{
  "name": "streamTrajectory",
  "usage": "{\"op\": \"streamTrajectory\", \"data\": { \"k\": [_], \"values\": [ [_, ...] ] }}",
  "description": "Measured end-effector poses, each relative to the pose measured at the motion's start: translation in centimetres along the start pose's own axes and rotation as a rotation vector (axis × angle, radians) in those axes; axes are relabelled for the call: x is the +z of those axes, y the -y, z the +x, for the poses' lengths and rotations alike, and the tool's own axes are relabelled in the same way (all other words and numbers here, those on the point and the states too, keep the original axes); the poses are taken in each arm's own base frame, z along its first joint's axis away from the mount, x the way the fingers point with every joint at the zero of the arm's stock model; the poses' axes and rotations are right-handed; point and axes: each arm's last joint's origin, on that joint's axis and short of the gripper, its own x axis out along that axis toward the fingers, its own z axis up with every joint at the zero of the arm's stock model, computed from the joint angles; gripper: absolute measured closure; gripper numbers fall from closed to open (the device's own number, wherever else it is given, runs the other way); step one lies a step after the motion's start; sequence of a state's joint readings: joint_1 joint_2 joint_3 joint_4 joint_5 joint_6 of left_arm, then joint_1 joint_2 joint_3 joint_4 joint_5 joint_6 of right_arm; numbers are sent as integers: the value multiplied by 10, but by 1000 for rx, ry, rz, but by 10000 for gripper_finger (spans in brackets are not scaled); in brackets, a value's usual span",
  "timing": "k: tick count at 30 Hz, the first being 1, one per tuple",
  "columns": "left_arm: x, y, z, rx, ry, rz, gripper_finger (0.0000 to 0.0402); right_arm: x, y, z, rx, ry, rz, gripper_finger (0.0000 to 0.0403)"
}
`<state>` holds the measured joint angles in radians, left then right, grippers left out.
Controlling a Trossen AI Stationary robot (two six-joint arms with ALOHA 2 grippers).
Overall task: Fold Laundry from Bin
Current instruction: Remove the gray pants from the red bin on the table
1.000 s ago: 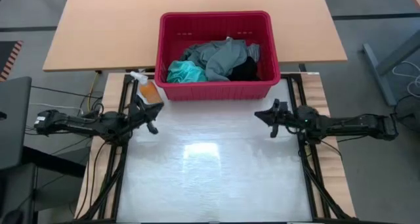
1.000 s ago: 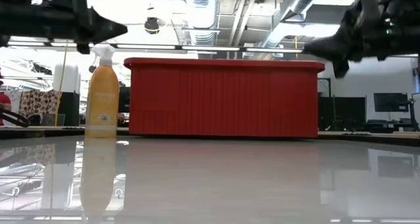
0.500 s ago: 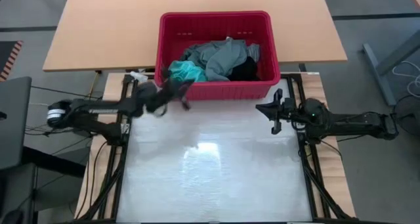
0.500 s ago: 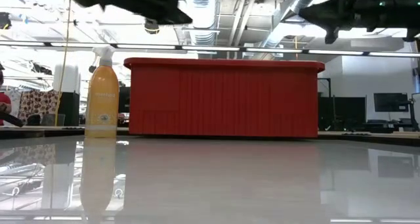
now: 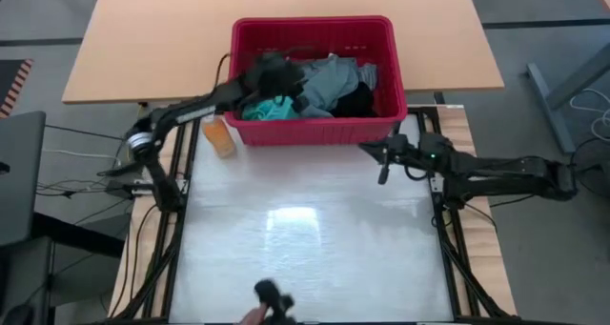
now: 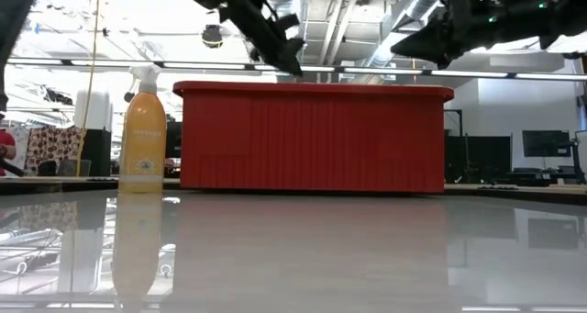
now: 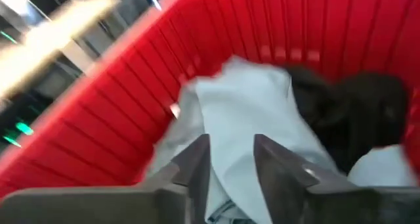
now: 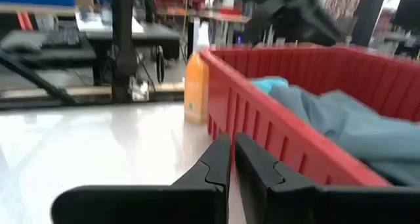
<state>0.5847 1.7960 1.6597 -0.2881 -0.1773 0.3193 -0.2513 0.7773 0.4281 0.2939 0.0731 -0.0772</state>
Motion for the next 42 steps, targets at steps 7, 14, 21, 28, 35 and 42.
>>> {"op": "streamTrajectory", "data": {
  "k": [7, 14, 21, 28, 35, 42],
  "values": [
    [-1, -33, 56, -59, -237, -56, 212, -3, -1, 12, 7, -93, -10, 355],
    [-15, -57, 91, -73, -360, -105, 187, -5, -1, 16, 11, -147, -14, 355],
    [-37, -58, 103, -206, -398, -152, 186, -8, 4, 15, -15, -174, -11, 355],
    [-38, -57, 103, -135, -441, -115, 207, -8, 12, 15, -55, -175, -4, 355],
    [-48, -47, 113, -179, -476, -46, 380, -7, 12, 16, -57, -158, -3, 355],
    [-19, -41, 94, -169, -396, 6, 400, -4, 5, 16, -21, -138, -4, 355]
  ]
}}
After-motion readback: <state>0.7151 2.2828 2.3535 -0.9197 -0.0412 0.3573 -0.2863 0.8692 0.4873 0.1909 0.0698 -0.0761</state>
